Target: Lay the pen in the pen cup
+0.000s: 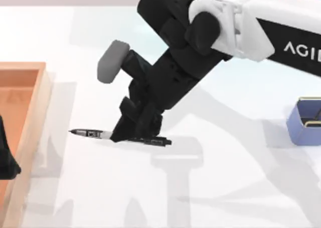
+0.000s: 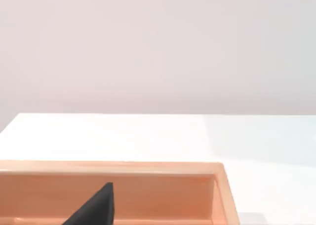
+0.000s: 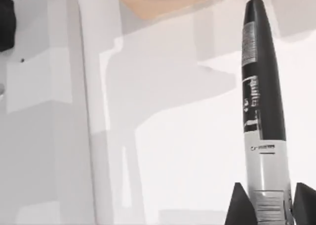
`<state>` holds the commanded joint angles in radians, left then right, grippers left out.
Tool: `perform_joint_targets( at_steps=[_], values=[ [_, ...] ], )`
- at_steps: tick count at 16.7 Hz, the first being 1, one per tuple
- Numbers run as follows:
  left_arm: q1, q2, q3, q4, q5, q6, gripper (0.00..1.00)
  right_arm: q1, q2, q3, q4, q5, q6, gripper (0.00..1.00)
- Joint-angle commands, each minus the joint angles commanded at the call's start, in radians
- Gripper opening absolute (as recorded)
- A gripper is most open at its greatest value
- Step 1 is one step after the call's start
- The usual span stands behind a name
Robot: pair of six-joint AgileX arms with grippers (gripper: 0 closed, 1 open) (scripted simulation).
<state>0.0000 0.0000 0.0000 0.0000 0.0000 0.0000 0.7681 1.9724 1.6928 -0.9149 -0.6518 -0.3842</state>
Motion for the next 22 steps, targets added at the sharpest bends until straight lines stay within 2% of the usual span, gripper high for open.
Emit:
perform_joint_targets(
  at_steps=[4, 8, 22],
  values=[
    [0.000, 0.000, 0.000, 0.000, 0.000, 0.000, 1.00, 0.155, -0.174, 0.027, -0.074, 0.126, -0.047, 0.00],
    [0.000, 0.000, 0.000, 0.000, 0.000, 0.000, 1.00, 0.401, -0.448, 0.074, -0.182, 0.316, -0.119, 0.00],
    [0.000, 0.000, 0.000, 0.000, 0.000, 0.000, 1.00, 1.553, -1.736, 0.356, -0.629, 1.089, -0.347, 0.00]
  ],
)
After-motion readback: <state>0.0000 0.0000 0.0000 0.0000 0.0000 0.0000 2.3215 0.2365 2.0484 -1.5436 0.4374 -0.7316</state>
